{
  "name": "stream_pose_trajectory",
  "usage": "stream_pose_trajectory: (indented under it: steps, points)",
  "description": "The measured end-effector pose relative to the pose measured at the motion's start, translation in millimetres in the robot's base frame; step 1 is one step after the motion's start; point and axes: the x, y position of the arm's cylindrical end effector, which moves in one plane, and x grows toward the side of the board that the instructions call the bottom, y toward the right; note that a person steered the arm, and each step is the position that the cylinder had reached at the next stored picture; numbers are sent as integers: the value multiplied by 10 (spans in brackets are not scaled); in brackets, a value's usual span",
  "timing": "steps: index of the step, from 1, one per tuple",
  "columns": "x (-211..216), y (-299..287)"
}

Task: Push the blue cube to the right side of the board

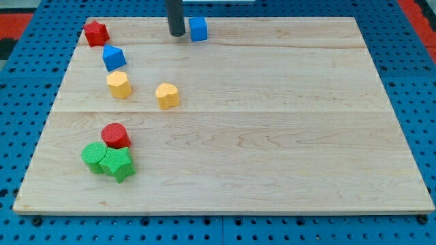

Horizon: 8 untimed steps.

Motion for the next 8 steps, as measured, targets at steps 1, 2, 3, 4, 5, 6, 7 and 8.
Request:
stream_pose_trajectory:
  steps: [1,2,3,4,5,6,7,8]
  points:
    - [-85,6]
    - [-178,201]
    - [-174,615]
    - [-87,823]
    - [-60,926]
    - [-60,888]
    - [-60,857]
    - [-60,857]
